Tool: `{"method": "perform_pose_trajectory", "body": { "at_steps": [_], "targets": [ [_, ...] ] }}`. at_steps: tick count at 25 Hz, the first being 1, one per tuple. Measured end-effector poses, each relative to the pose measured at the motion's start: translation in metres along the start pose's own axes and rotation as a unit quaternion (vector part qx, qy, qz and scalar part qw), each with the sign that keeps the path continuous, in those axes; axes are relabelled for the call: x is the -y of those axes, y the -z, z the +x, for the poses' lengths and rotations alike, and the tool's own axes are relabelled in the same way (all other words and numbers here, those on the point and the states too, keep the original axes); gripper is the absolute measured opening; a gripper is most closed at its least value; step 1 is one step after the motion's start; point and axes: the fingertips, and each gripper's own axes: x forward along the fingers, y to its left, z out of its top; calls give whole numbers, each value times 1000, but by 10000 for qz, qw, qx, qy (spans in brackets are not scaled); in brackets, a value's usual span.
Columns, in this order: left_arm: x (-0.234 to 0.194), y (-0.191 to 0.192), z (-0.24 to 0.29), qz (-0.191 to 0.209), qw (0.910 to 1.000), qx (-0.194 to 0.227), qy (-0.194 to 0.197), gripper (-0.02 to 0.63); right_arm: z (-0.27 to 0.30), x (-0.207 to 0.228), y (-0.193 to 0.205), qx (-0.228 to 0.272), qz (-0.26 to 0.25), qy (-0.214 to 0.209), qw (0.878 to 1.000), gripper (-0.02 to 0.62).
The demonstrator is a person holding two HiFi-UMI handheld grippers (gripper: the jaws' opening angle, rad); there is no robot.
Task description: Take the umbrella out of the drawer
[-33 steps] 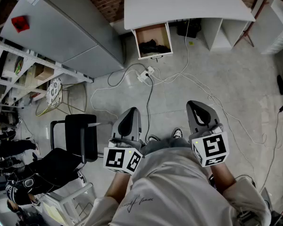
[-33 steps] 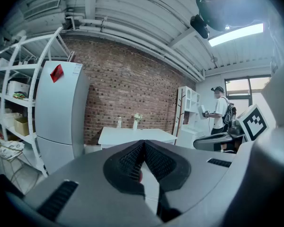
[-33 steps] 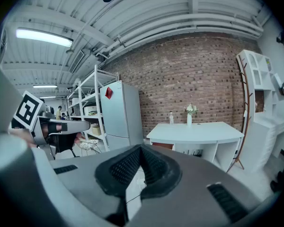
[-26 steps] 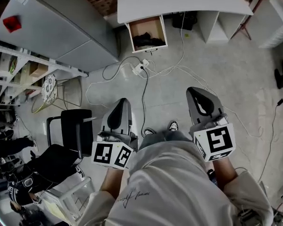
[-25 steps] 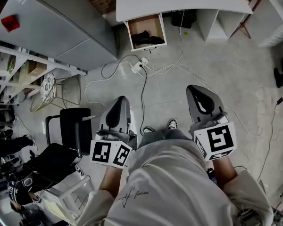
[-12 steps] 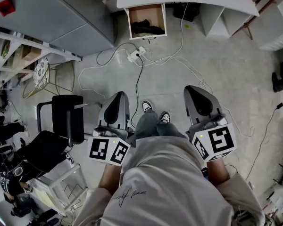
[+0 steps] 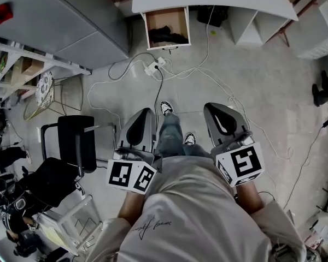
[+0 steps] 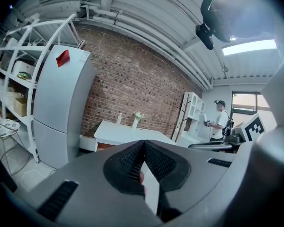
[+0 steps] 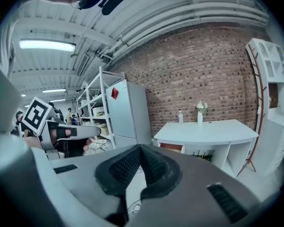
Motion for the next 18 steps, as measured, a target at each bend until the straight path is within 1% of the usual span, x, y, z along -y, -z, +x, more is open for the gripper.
{"method": "perform_pose_trajectory", "body": {
  "at_steps": [1,5,9,14,18],
  "targets": [
    [-1,-1,3,0,10000,-2,22,17,3,1,-1,-28,-33,19,10000,14],
    [-8,-7,20,101,9999,1,57,17,20,8,-3,-83,124,-23,9999,15],
    [-21,-15,35,93,9999,-38,101,17,41,11,-7,-187,152,-78,9997,15],
    [-45,-28,62,132,9997,-64,188,17,79,12,-12,-418,30,-163,9990,15],
    [-67,-43,86,168,9994,-116,269,17,112,14,-22,-498,136,-247,9984,15]
  ]
}}
